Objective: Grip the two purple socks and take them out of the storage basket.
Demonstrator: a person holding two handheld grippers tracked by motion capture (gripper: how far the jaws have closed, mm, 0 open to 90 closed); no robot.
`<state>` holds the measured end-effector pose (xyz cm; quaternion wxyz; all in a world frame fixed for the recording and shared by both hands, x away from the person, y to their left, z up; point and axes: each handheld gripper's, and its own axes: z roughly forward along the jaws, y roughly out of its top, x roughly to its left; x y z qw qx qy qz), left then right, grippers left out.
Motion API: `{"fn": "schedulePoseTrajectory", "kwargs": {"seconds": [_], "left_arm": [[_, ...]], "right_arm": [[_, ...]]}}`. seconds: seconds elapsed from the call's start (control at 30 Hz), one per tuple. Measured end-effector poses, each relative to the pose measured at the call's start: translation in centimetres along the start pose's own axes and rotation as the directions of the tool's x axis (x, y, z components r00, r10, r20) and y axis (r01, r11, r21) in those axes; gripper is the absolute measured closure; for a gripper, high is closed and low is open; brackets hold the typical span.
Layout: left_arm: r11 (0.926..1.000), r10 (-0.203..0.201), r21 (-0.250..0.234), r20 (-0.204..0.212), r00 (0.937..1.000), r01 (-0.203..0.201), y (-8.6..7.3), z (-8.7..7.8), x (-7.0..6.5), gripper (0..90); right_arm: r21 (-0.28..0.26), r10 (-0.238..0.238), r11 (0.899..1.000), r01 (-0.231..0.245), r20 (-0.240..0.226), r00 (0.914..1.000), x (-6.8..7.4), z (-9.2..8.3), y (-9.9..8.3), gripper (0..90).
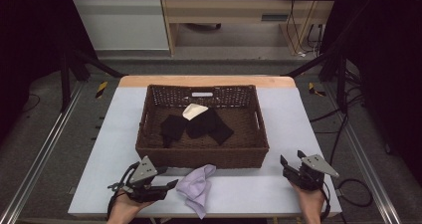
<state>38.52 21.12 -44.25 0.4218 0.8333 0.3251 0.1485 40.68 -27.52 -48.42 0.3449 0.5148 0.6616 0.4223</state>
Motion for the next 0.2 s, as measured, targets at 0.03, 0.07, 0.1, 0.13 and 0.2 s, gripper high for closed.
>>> {"fn": "schedulePoseTrajectory", "kwargs": {"seconds": [0.03, 0.07, 0.1, 0.13, 0.2], "left_arm": [[0.9999, -0.010, 0.003, -0.008, 0.9999, 0.010, -0.3, -0.2, 0.4, 41.2], [0.9998, -0.021, 0.001, -0.021, 0.9996, 0.021, -0.6, -0.4, 0.7, 41.2], [0.9996, -0.029, -0.002, -0.030, 0.9991, 0.029, -0.9, -0.6, 1.0, 41.2], [0.9993, -0.037, -0.007, -0.042, 0.9985, 0.036, -1.1, -0.8, 1.3, 41.2], [0.9989, -0.045, -0.015, -0.069, 0.9966, 0.044, -1.4, -1.2, 1.9, 40.9]], "right_arm": [[0.000, -0.001, 1.000, 0.001, 0.001, 1.0000, 0.0, 0.0, 0.0, 33.9], [0.000, -0.002, 1.000, 0.002, 0.001, 1.0000, 0.0, 0.0, 0.0, 33.4], [-0.001, -0.002, 1.000, 0.002, 0.001, 1.0000, 0.0, 0.0, 0.0, 33.1], [-0.002, -0.003, 1.000, 0.003, 0.001, 1.0000, 0.0, 0.0, 0.0, 32.9], [-0.003, -0.002, 1.000, 0.002, 0.002, 1.0000, 0.0, 0.0, 0.0, 32.4]]}}
